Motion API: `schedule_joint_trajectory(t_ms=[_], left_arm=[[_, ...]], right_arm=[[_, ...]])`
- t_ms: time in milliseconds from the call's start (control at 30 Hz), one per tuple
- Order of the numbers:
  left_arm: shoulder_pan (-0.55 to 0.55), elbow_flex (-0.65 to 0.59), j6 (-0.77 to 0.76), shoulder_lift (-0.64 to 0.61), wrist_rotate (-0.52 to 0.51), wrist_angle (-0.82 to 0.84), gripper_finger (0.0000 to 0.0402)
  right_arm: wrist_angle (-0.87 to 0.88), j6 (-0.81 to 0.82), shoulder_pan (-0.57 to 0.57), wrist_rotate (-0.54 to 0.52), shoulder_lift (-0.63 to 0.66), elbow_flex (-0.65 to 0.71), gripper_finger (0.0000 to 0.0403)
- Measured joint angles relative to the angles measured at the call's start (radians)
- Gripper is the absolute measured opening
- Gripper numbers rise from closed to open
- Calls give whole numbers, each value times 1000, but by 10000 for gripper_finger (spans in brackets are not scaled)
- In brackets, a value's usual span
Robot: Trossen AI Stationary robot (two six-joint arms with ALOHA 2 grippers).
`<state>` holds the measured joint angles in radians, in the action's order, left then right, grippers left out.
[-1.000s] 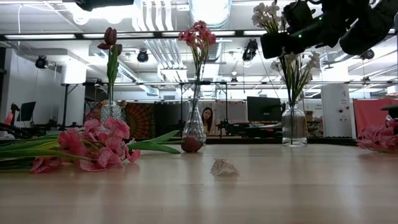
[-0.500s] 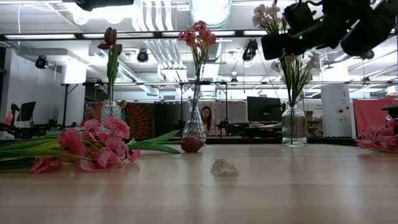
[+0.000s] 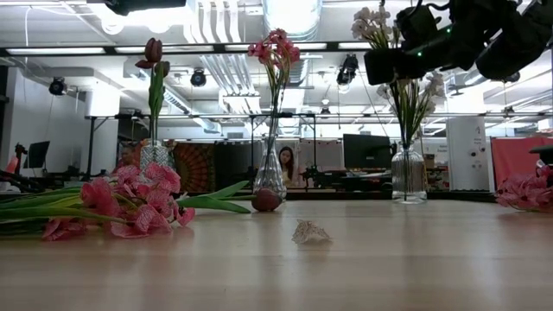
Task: Sort flowers into vase by color
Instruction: Put the right white flowers into the right transparent vase
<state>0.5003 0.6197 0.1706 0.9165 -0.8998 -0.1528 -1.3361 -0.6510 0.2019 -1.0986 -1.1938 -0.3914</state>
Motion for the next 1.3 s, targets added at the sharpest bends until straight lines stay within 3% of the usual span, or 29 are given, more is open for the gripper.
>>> schedule_joint_trajectory(t_ms=[1300], left_arm=[[0,0,0,0,1,1,175]], right_arm=[[75,104,0,-14,0,37,21]])
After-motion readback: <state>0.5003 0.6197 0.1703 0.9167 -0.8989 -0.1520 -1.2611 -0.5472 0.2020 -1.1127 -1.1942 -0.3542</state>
